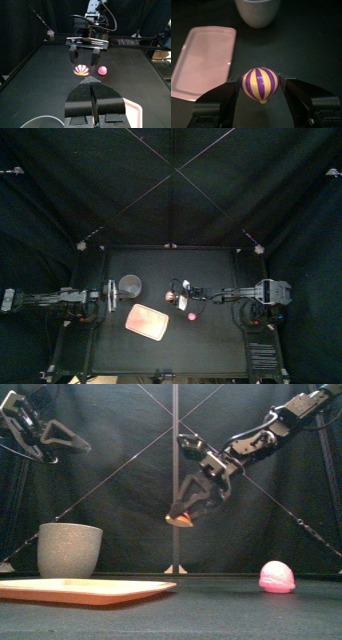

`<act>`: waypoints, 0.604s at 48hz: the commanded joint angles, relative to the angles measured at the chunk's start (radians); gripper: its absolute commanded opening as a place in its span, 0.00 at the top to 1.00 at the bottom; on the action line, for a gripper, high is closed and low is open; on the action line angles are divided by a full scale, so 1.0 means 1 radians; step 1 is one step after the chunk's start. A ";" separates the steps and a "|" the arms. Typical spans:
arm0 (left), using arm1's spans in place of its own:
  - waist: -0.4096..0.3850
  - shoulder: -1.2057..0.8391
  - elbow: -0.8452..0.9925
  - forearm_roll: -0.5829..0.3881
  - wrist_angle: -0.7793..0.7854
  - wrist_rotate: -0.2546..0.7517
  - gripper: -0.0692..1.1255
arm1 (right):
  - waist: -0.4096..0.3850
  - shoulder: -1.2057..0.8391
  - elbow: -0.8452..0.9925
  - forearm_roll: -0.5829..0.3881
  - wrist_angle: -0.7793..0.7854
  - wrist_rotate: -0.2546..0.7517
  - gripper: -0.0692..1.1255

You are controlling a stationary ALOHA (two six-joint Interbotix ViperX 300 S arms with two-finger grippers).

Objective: Pick the onion then place it on the pink plate
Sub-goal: Place onion on the pink plate

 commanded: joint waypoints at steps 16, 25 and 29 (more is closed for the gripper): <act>0.043 0.003 0.008 0.005 -0.021 0.000 0.89 | 0.138 0.295 -0.311 0.075 -0.008 0.005 0.37; 0.049 0.003 0.020 0.005 -0.021 0.000 0.89 | 0.146 0.367 -0.402 0.130 0.035 0.006 0.29; 0.051 0.003 0.028 0.005 -0.021 0.000 0.89 | 0.146 0.388 -0.425 0.149 0.054 0.005 0.24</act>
